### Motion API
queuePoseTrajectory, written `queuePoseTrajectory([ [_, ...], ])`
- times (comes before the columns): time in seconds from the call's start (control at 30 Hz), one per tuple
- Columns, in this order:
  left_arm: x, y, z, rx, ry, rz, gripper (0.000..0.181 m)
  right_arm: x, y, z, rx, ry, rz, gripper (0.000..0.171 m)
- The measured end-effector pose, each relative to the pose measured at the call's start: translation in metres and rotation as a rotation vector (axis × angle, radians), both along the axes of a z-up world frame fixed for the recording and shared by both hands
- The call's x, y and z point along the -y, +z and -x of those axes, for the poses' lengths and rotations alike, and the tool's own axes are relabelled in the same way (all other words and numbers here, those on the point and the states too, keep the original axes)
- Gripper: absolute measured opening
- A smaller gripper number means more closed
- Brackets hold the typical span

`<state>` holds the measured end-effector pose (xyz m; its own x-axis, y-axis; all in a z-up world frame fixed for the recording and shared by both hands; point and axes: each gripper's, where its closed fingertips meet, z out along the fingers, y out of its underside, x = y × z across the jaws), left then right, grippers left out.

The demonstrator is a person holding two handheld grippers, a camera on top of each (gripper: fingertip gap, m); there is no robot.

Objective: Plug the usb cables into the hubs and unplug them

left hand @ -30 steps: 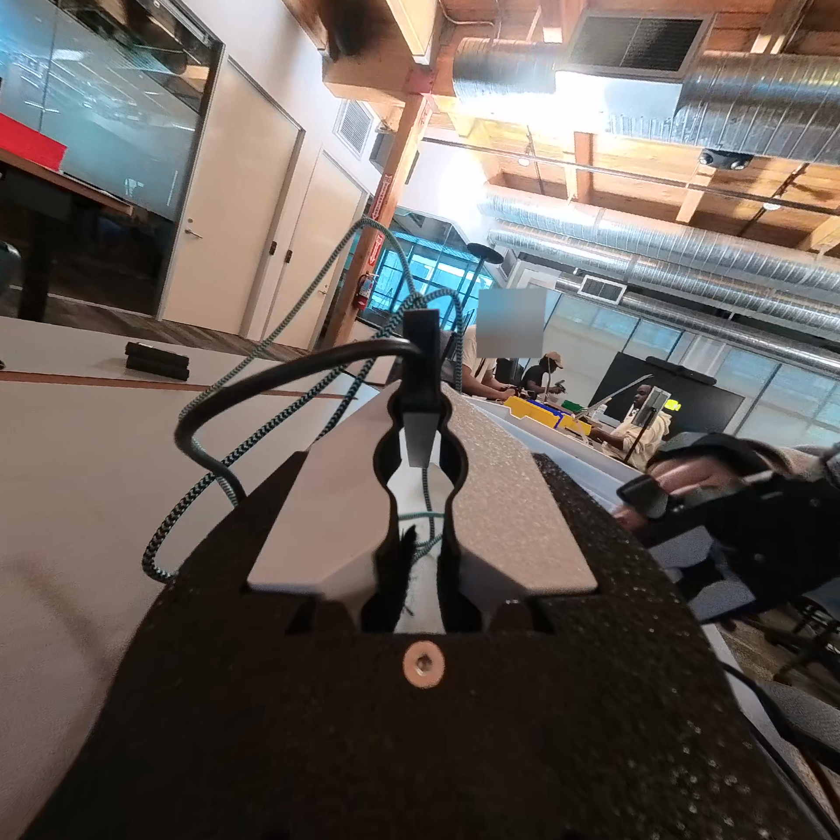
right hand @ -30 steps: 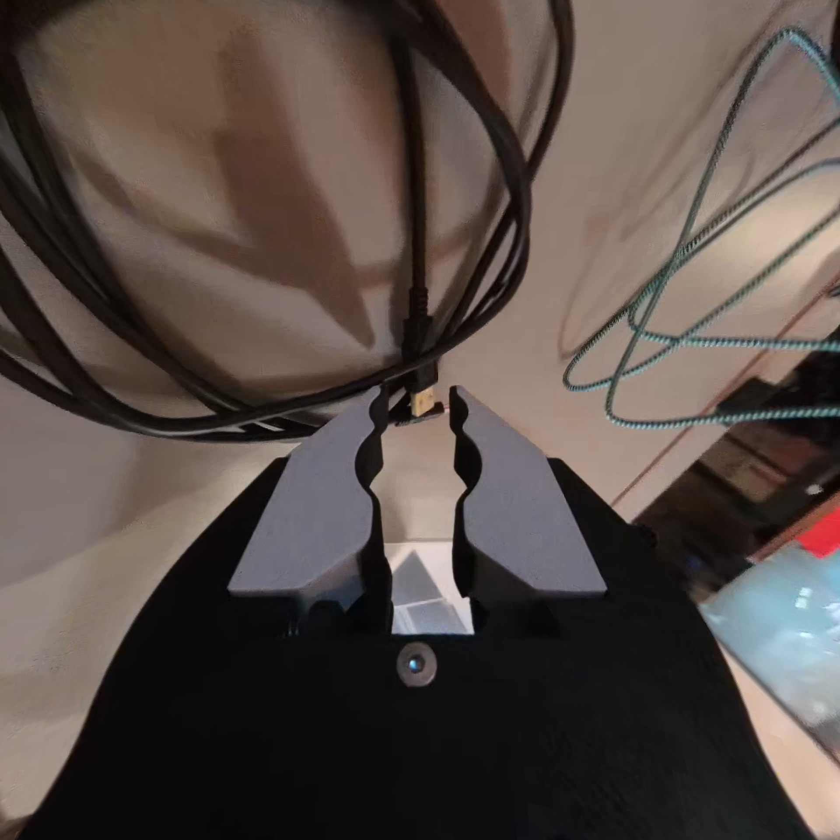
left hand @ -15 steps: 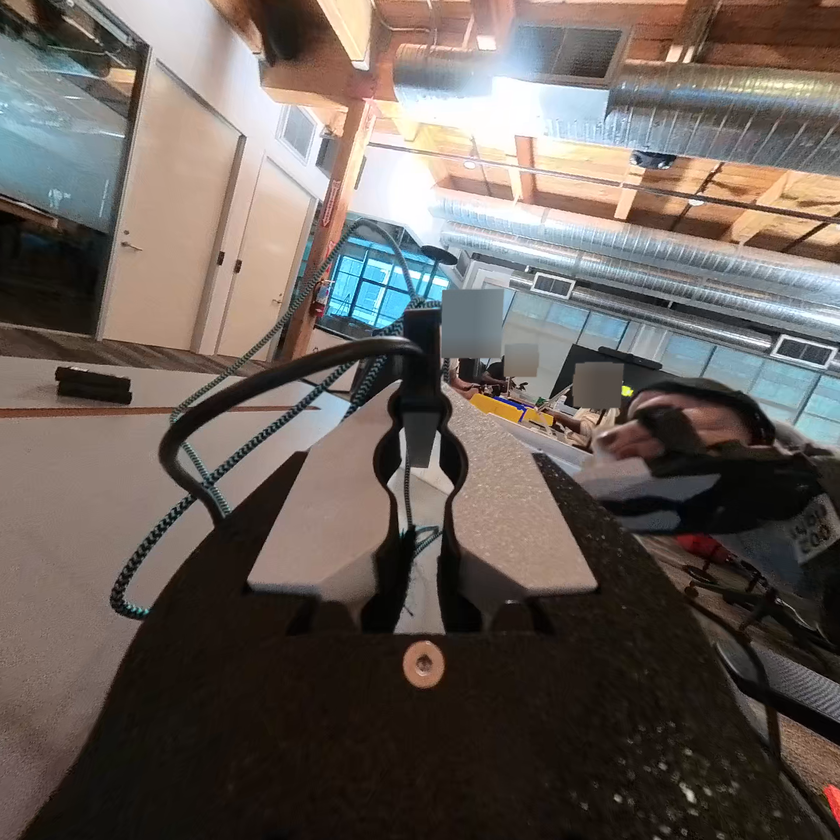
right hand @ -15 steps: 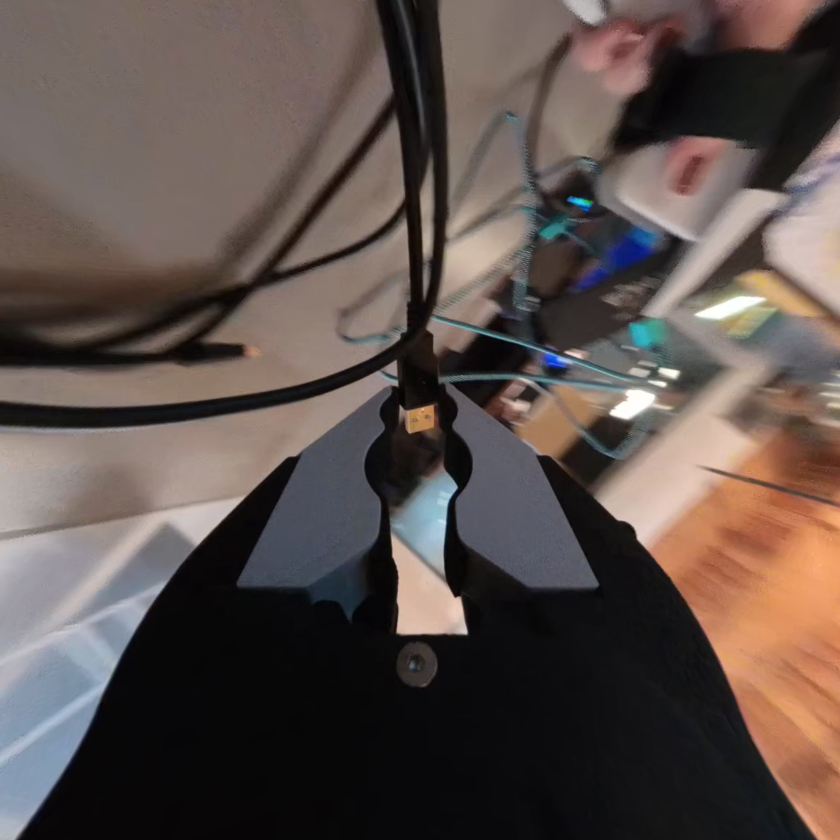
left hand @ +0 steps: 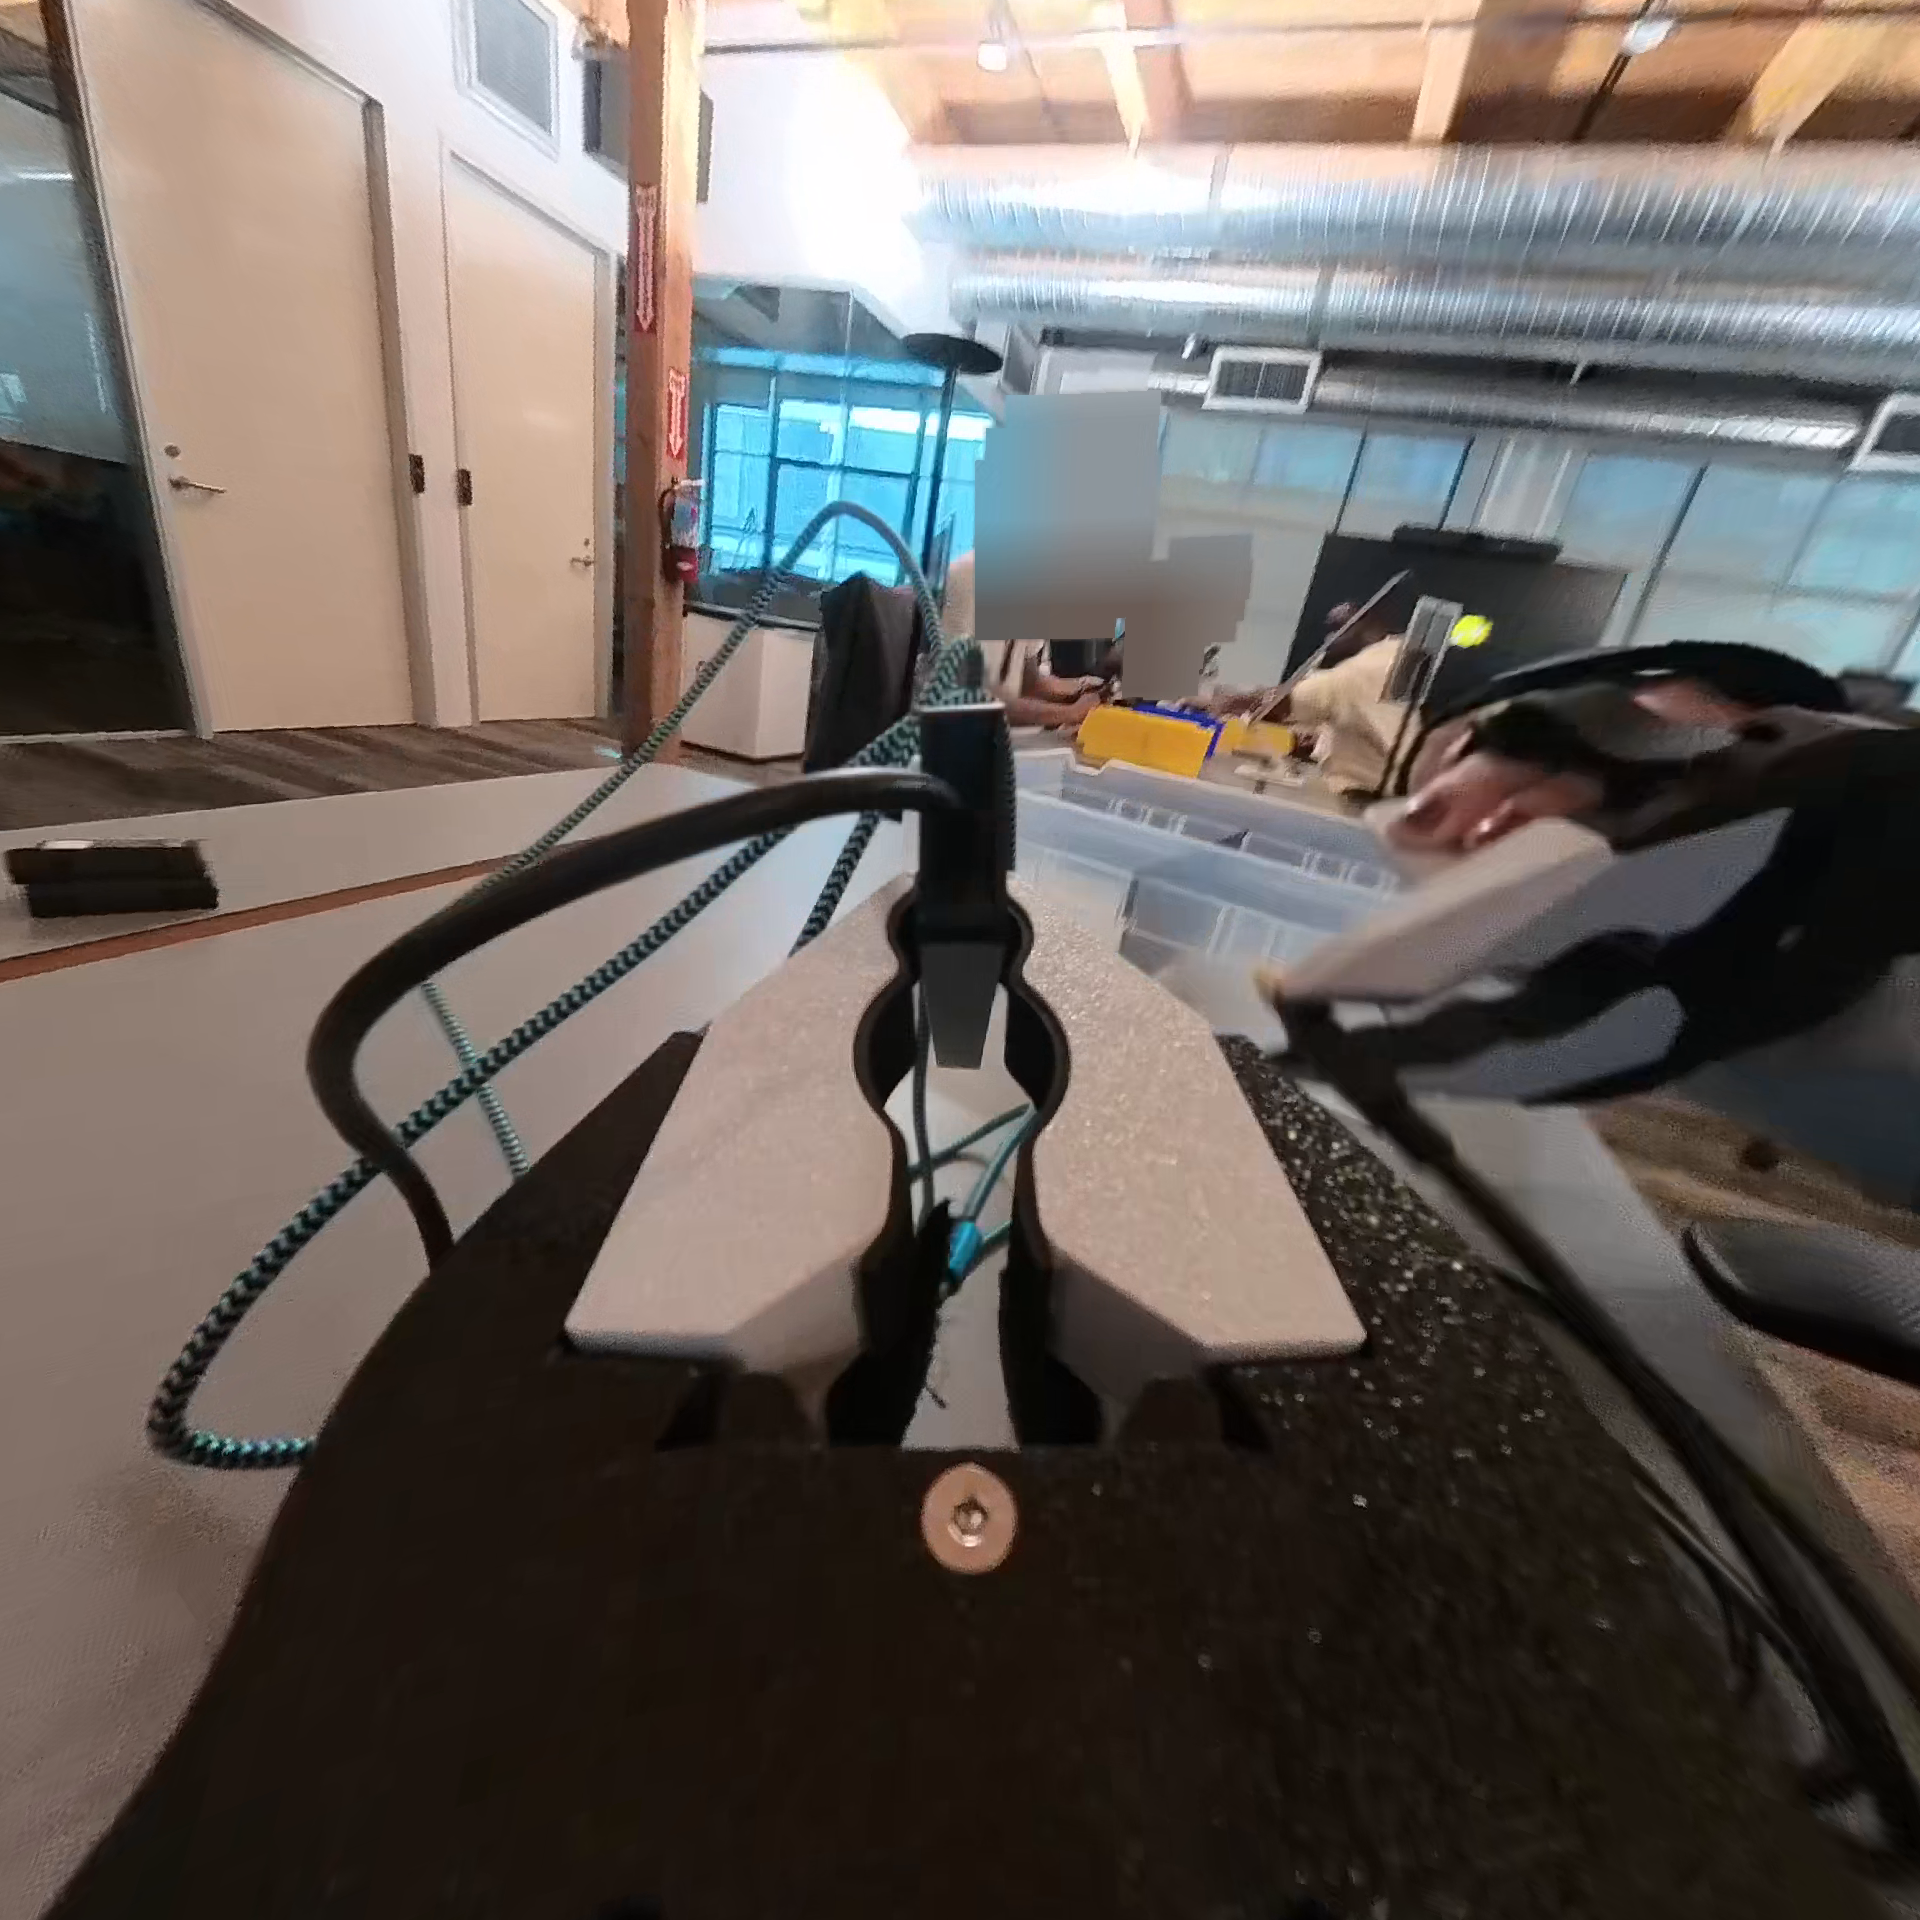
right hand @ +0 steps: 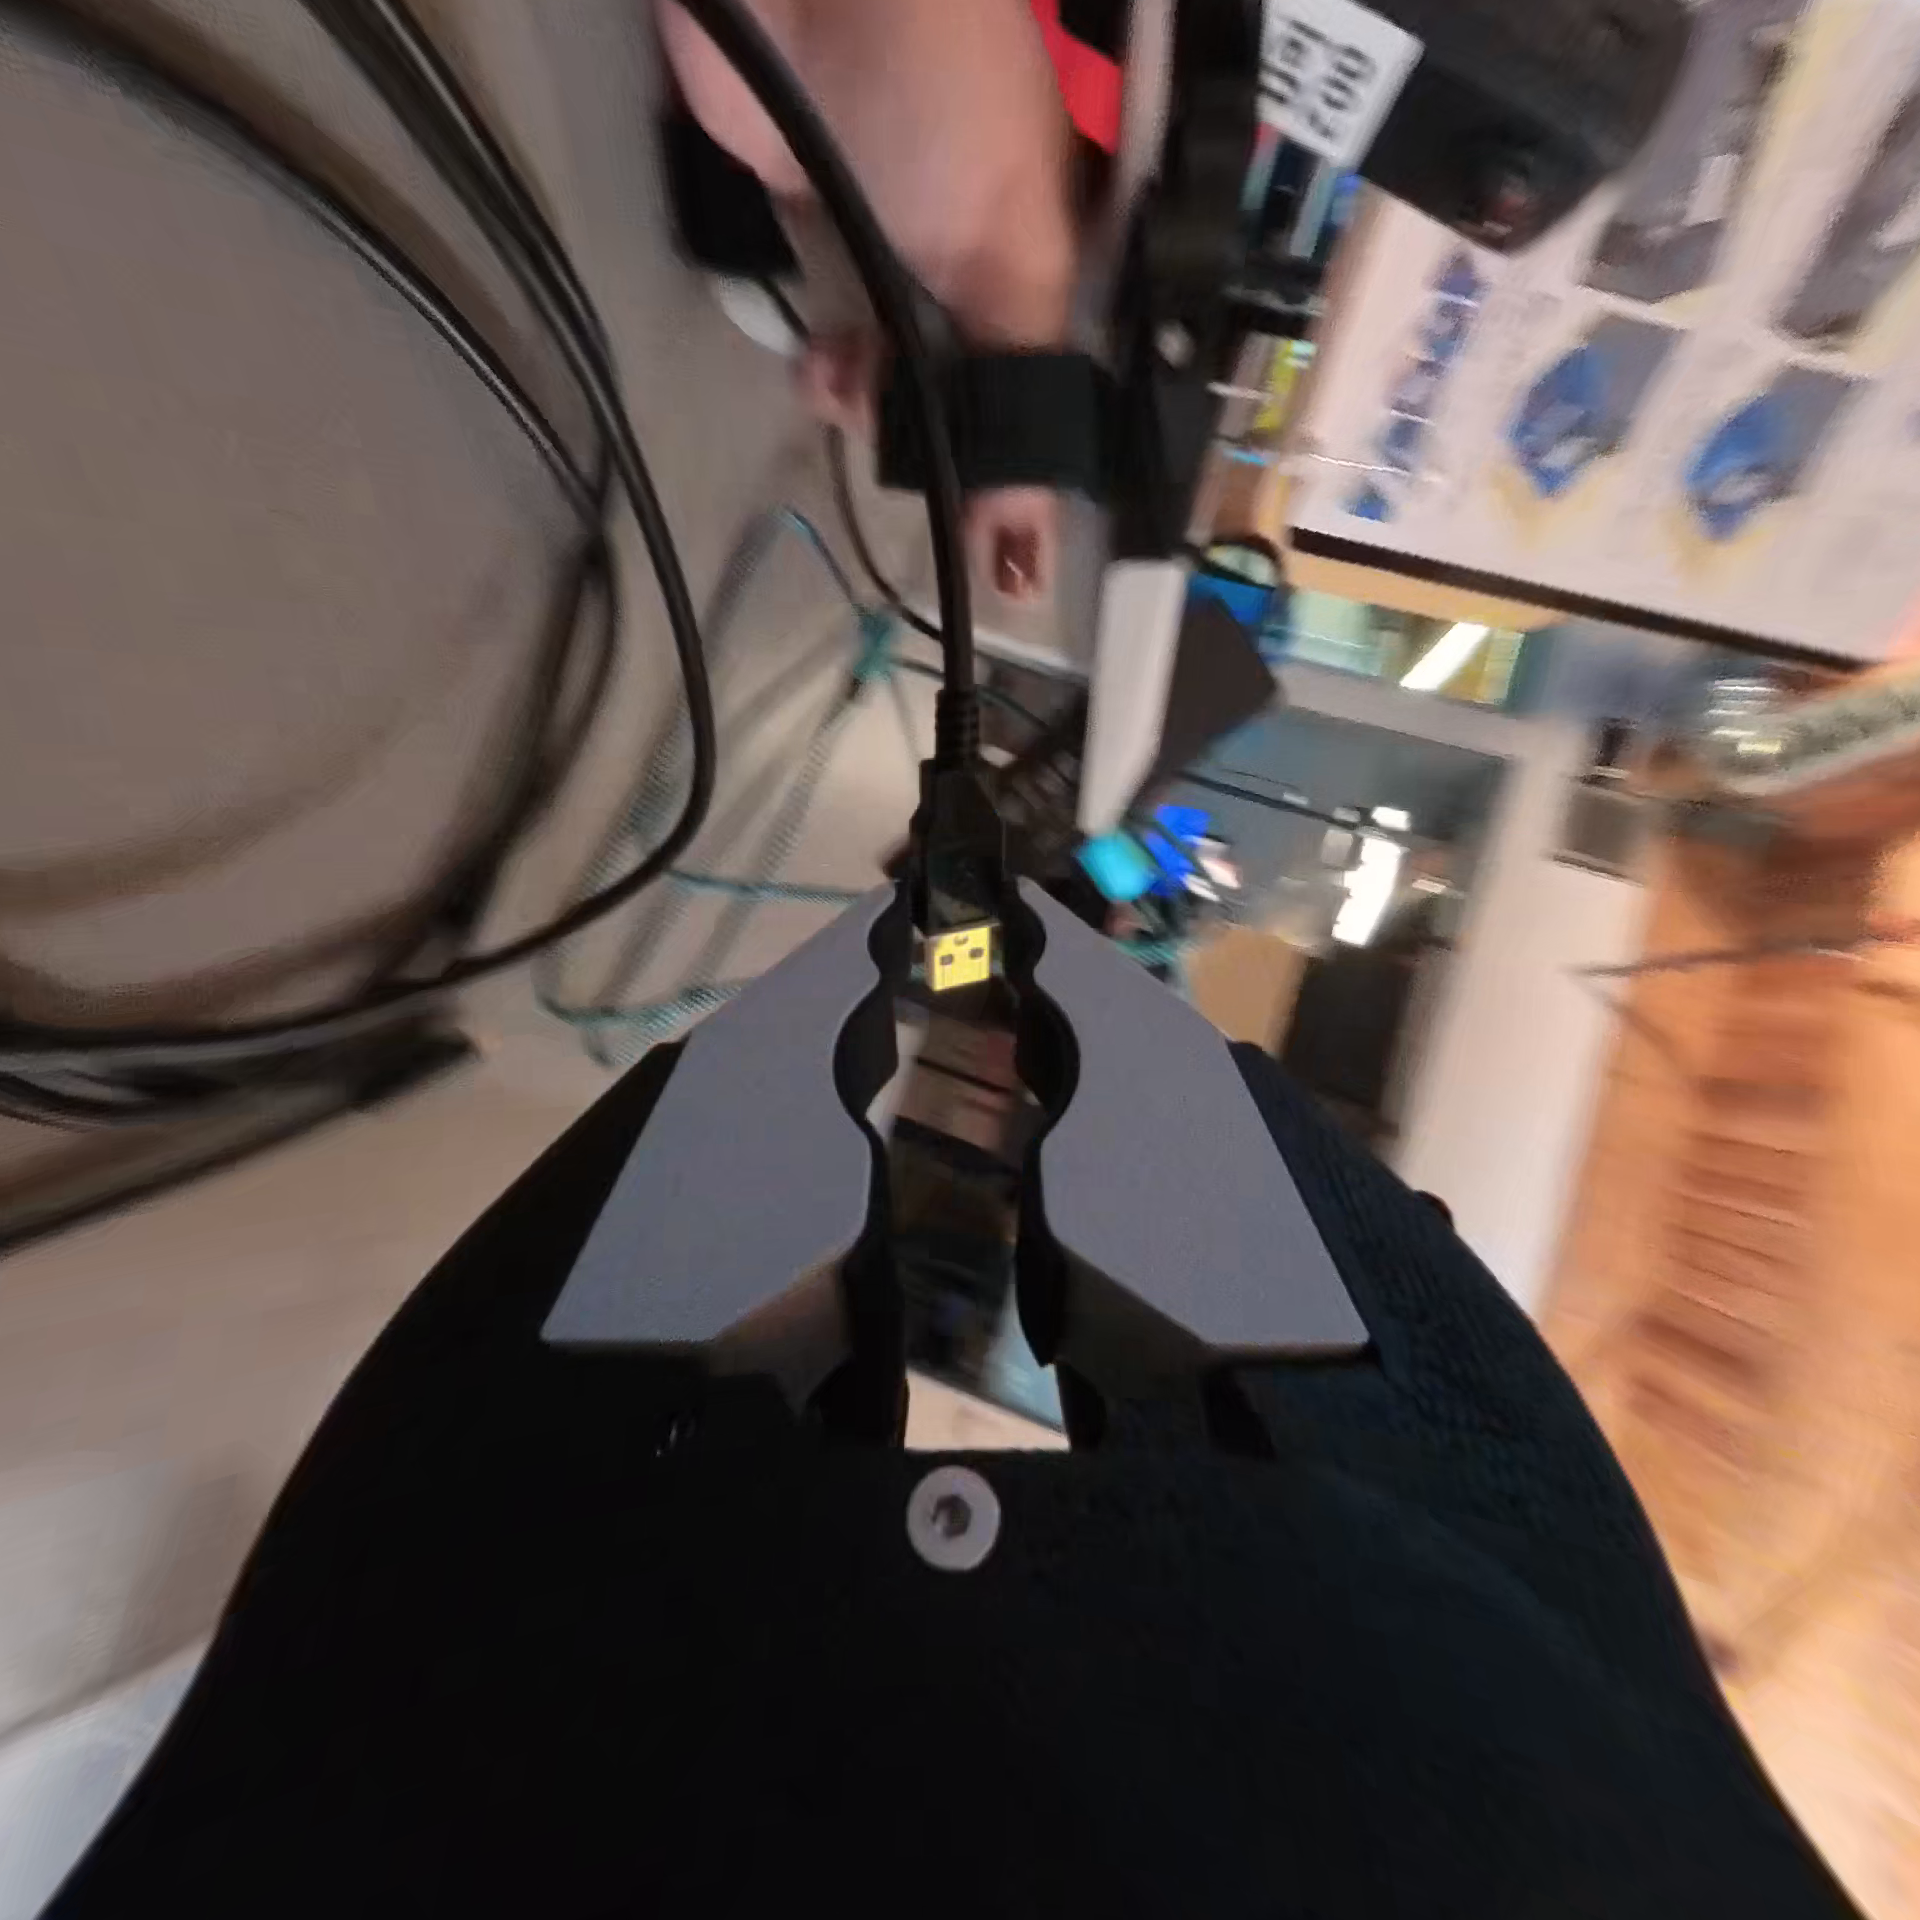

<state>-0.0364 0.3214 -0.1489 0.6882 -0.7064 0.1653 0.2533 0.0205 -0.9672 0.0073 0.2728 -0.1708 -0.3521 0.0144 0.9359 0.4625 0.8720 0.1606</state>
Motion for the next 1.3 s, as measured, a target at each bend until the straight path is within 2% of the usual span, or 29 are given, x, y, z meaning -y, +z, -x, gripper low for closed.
queuePoseTrajectory([
  [0.07,-0.003,-0.004,0.0,-0.068,0.056,-0.009,0.008,0.009,-0.031,0.006,0.089,0.029,0.128,0.015],
  [0.2,-0.005,-0.005,0.003,-0.165,0.138,-0.049,0.008,0.009,-0.065,0.014,0.211,0.029,0.258,0.015],
  [0.3,-0.007,-0.006,0.008,-0.188,0.178,-0.052,0.008,0.005,-0.089,0.012,0.341,-0.061,0.403,0.018],
  [0.33,-0.007,-0.006,0.009,-0.182,0.178,-0.05,0.008,0.002,-0.096,0.009,0.397,-0.108,0.44,0.026],
  [0.5,-0.008,-0.006,0.015,-0.148,0.186,-0.035,0.008,0.005,-0.09,0.009,0.41,-0.194,0.509,0.041],
  [0.63,-0.008,-0.004,0.018,-0.123,0.187,-0.033,0.007,0.014,-0.092,0.017,0.347,-0.193,0.368,0.039],
  [0.73,-0.009,-0.004,0.019,-0.106,0.179,-0.026,0.007,0.01,-0.094,0.026,0.297,-0.22,0.185,0.03],
  [0.8,-0.008,-0.004,0.019,-0.104,0.176,-0.024,0.008,0.01,-0.095,0.031,0.266,-0.231,0.131,0.026],
  [0.87,-0.008,-0.003,0.019,-0.106,0.175,-0.026,0.007,0.006,-0.094,0.032,0.246,-0.244,0.091,0.014],
  [0.97,-0.007,-0.003,0.019,-0.102,0.174,-0.023,0.008,0.005,-0.075,0.03,0.182,-0.219,0.017,0.006],
  [1.07,-0.007,-0.002,0.019,-0.098,0.17,-0.027,0.007,0.007,-0.034,0.021,-0.026,-0.184,0.106,0.003],
  [1.13,-0.006,0.0,0.019,-0.095,0.162,-0.034,0.007,0.006,-0.001,0.01,-0.218,-0.173,0.25,0.003],
  [1.3,0.004,0.009,0.008,-0.067,0.064,-0.078,0.007,0.003,0.076,-0.017,-0.725,-0.029,0.778,0.003],
])
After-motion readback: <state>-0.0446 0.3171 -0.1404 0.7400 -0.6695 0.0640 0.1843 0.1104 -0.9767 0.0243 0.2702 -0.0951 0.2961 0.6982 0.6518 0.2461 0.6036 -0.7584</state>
